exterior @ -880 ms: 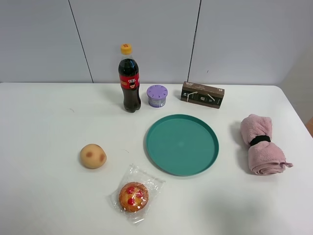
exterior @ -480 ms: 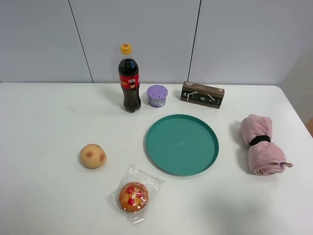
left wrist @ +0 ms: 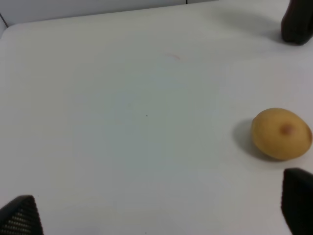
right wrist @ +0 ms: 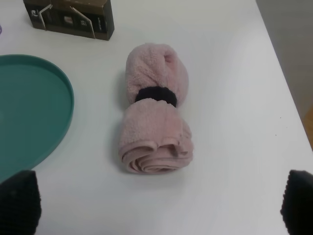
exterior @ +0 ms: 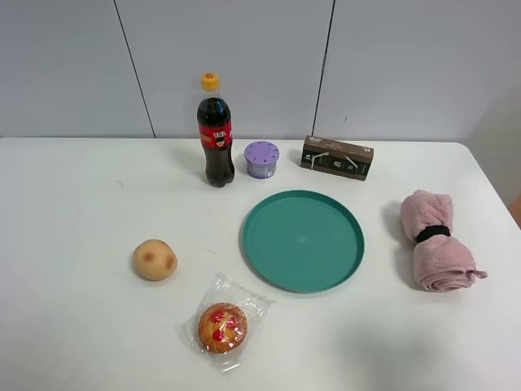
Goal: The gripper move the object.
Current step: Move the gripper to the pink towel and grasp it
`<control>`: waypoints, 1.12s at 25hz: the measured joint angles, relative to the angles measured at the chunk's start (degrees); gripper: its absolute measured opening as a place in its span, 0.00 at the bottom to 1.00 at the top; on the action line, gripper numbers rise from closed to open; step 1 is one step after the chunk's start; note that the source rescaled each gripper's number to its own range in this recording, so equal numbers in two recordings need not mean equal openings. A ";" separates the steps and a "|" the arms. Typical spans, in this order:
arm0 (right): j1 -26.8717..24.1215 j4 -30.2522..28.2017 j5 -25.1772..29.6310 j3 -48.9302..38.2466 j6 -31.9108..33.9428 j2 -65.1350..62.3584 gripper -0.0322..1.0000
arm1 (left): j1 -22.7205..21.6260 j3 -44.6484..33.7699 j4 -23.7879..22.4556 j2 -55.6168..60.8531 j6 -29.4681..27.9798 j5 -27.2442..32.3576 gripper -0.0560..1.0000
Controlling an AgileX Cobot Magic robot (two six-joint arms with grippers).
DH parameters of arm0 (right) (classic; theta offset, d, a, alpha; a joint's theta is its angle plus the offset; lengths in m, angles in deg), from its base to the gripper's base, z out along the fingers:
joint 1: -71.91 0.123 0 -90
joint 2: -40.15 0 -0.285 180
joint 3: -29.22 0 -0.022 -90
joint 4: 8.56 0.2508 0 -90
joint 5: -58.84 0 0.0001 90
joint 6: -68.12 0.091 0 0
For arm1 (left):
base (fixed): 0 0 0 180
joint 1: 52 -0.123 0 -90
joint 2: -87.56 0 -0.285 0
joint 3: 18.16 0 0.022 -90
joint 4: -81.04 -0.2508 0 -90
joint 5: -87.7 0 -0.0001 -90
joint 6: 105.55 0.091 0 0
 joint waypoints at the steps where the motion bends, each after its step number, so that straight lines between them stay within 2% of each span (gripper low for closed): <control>1: 0.00 0.00 0.00 0.00 0.00 0.00 0.99 | 0.00 0.00 0.00 0.00 0.00 0.00 1.00; 28: 0.59 0.00 0.00 0.00 0.00 0.00 0.99 | 0.00 0.00 0.00 0.00 0.00 0.00 1.00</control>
